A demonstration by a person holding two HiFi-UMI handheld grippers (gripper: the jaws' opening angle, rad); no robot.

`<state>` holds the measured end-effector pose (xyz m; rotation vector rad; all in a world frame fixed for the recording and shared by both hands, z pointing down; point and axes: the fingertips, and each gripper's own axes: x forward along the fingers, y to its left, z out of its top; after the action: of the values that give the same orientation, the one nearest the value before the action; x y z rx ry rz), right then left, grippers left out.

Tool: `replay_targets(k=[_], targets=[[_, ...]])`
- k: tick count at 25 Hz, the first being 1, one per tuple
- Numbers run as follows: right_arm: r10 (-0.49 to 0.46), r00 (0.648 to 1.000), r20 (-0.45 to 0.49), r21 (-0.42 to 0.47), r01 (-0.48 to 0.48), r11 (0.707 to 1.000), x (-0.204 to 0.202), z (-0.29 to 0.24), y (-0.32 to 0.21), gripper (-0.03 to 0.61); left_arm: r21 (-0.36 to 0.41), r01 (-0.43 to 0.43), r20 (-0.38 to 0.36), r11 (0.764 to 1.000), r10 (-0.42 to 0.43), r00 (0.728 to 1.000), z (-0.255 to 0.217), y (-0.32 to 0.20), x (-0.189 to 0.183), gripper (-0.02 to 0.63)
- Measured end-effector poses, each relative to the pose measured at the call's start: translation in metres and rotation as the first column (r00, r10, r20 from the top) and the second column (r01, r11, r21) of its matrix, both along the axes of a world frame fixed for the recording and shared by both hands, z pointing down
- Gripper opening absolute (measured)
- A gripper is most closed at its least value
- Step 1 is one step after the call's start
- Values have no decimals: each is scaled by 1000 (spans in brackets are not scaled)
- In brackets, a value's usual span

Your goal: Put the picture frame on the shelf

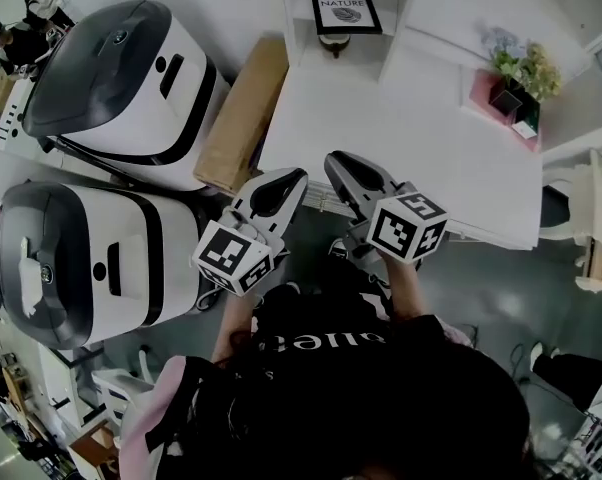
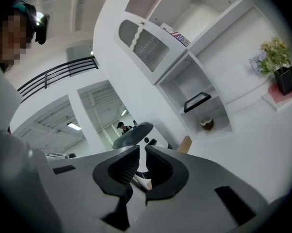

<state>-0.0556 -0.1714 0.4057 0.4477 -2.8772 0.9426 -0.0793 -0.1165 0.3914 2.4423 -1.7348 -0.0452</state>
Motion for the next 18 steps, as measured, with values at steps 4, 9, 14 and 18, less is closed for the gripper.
replay_targets(k=[4,9,14,18], targets=[[23,1000,-2,-8,-23,1000,-6,6,40,72,5,-6,-10,1000,6,1000,2,48,-10,21],[59,998,-11,-15,-59,998,-5,12,96,72,-1,-18,-22,1000,18,1000,8,106,-19,21],[84,996,-13,-11,-85,996,-3,14,149,71,1,-38,-32,999,38,999,13,158,-19,21],[95,995,-21,-1,-95,996,-3,15,183,69,9,-53,-37,999,53,998,15,192,-18,21]])
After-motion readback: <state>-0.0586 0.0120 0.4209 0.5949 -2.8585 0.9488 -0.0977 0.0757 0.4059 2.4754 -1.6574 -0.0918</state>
